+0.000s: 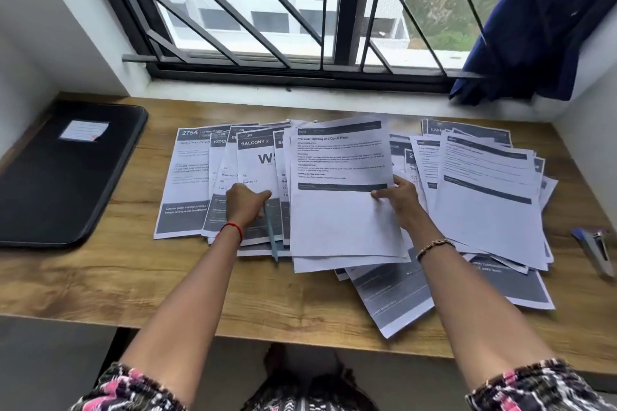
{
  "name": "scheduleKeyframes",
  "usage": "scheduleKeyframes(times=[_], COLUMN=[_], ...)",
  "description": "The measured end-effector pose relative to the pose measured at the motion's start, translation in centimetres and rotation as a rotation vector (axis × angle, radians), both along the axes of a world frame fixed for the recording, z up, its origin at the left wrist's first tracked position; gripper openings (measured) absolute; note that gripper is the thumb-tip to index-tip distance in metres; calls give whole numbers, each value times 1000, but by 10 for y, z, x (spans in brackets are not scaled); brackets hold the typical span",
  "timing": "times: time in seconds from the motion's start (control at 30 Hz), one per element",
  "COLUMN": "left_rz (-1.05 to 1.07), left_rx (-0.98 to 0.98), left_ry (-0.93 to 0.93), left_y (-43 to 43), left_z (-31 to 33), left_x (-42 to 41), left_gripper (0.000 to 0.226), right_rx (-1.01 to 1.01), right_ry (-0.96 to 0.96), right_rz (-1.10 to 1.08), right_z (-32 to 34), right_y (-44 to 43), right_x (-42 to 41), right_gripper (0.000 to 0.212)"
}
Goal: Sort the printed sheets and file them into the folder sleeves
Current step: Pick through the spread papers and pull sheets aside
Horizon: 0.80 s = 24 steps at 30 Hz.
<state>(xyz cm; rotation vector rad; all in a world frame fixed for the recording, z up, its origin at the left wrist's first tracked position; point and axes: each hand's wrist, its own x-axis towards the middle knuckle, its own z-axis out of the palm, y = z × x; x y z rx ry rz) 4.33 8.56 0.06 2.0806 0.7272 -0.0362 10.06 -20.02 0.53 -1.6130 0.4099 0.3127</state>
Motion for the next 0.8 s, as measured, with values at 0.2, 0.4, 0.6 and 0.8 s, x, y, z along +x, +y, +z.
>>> scheduleKeyframes(times=[0.2,0.4,0.6,0.8], left_rz=[58,115,467,602], left_rx=[9,-227,-592,-870], left_ry=[-39,-92,-180,-160], left_y=[7,5,13,24], left_z=[2,11,19,19], left_x=[-4,-6,8,35], left_gripper=[31,28,18,18], right_rx=[-20,-21,-42,-40], right_ry=[-4,-27,-33,-24], right_rz=[25,24,-5,-39], right_z=[4,7,8,4], right_y=[3,6,13,19], right_x=[-9,-12,-6,0], right_gripper=[51,51,48,47])
